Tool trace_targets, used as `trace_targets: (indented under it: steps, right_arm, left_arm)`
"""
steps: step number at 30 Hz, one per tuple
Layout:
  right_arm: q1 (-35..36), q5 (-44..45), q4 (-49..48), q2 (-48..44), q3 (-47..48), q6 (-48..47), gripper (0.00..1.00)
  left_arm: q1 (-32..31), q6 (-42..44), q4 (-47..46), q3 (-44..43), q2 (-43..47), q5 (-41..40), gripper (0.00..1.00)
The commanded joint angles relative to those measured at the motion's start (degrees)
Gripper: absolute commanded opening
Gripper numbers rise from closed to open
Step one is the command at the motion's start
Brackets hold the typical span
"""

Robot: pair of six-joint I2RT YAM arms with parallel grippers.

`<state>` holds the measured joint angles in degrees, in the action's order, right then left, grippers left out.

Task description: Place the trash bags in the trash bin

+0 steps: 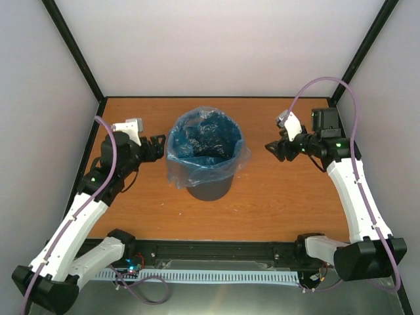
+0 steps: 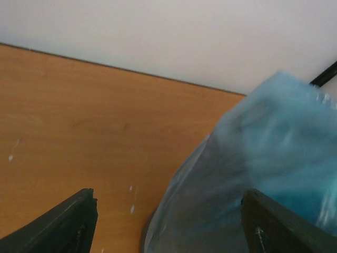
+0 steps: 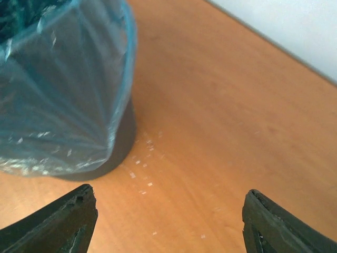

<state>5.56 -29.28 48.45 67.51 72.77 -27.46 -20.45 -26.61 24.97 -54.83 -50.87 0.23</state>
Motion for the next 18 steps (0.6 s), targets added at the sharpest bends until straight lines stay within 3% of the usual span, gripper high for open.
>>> trace_targets:
  steps: [1, 5, 12, 16, 18]
  right_arm:
    - [-0.30, -7.12, 0.92, -0.58, -3.32, -6.62, 0.74]
    - [-0.28, -10.56, 2.91, 1.70, -4.31, -10.76, 0.72]
    - [1.64, -14.86, 3.27, 3.95, -3.51, -13.77, 0.75]
    - [5.64, -12.80, 0.98, 5.75, -2.96, -12.75, 0.75]
    - [7.35, -11.70, -0.85, 6.87, -2.72, -11.71, 0.74]
  left_arm:
    - [0.58, -2.73, 1.96, 4.27, 7.84, 1.21, 0.74]
    - [0.58, -3.39, 3.94, 9.92, 13.83, 2.85, 0.71]
    - [0.58, 3.47, 1.84, 14.93, 19.44, 23.63, 0.71]
    - [0.58, 5.27, -6.30, 18.62, 23.53, 33.09, 0.72]
    - [0.56, 5.10, -10.26, 20.96, 24.79, 33.60, 0.73]
